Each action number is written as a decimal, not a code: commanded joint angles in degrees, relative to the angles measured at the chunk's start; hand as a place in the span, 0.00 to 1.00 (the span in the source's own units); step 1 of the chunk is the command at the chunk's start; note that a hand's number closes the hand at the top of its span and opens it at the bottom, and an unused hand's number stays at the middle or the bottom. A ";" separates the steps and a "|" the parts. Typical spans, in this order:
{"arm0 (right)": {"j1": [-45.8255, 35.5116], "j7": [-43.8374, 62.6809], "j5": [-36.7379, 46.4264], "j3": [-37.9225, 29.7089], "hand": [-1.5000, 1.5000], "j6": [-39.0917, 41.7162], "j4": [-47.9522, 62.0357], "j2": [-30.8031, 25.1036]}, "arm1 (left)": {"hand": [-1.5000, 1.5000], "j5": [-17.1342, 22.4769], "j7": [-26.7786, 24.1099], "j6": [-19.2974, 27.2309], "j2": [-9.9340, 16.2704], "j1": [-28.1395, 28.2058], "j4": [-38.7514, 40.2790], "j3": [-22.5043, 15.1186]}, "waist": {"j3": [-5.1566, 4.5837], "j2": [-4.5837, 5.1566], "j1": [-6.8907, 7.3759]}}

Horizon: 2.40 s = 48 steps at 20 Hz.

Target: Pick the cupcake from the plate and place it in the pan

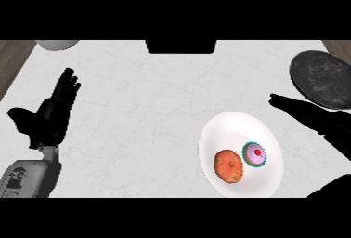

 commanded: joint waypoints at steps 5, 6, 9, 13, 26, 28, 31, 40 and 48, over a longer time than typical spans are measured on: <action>3.66 -2.15 8.61 -1.35 0.00 3.49 3.19 3.26 | 0.50 -1.89 -1.01 -0.74 -1.47 0.65 -0.47 0.94 | 0.03 -0.03 -0.26; 1.20 -1.88 9.97 0.23 0.00 4.02 6.50 4.63 | 0.50 -1.33 0.65 -0.88 -1.48 -1.22 0.68 1.60 | 0.03 0.02 -0.11; 1.07 -4.88 12.25 0.71 0.00 4.97 8.49 7.65 | 0.50 -3.56 1.87 0.65 -2.87 0.16 -3.13 0.45 | 0.03 -0.01 -0.04; -1.95 -2.62 12.95 2.14 0.00 9.15 9.53 9.99 | 0.50 -1.99 -0.13 -2.02 -2.34 -3.23 4.07 3.68 | 0.01 0.05 -0.12; -3.09 -8.25 30.78 6.62 0.00 9.79 16.97 13.27 | 0.50 -5.65 -0.33 -2.32 -5.02 1.69 -1.68 1.54 | 0.03 0.00 0.18; -2.65 -6.51 31.54 6.95 0.00 12.57 13.84 12.32 | 0.50 -4.98 1.68 -1.69 -5.58 -0.46 -1.41 2.31 | 0.01 -0.04 -0.08; 1.00 -6.31 36.32 9.47 0.00 10.39 13.12 14.44 | 0.50 -5.98 -1.02 -2.09 -6.29 -1.47 2.14 2.49 | 0.01 0.00 -0.30; -4.58 -11.06 42.97 7.71 0.00 10.82 24.93 19.57 | 0.50 -4.52 0.10 -5.57 -4.50 -0.85 0.66 6.23 | 0.02 0.03 0.00; -4.09 -9.75 49.14 10.88 0.00 10.52 28.32 24.10 | 0.50 -6.74 -5.53 -6.20 -5.34 -1.28 6.92 6.25 | 0.01 0.05 -0.14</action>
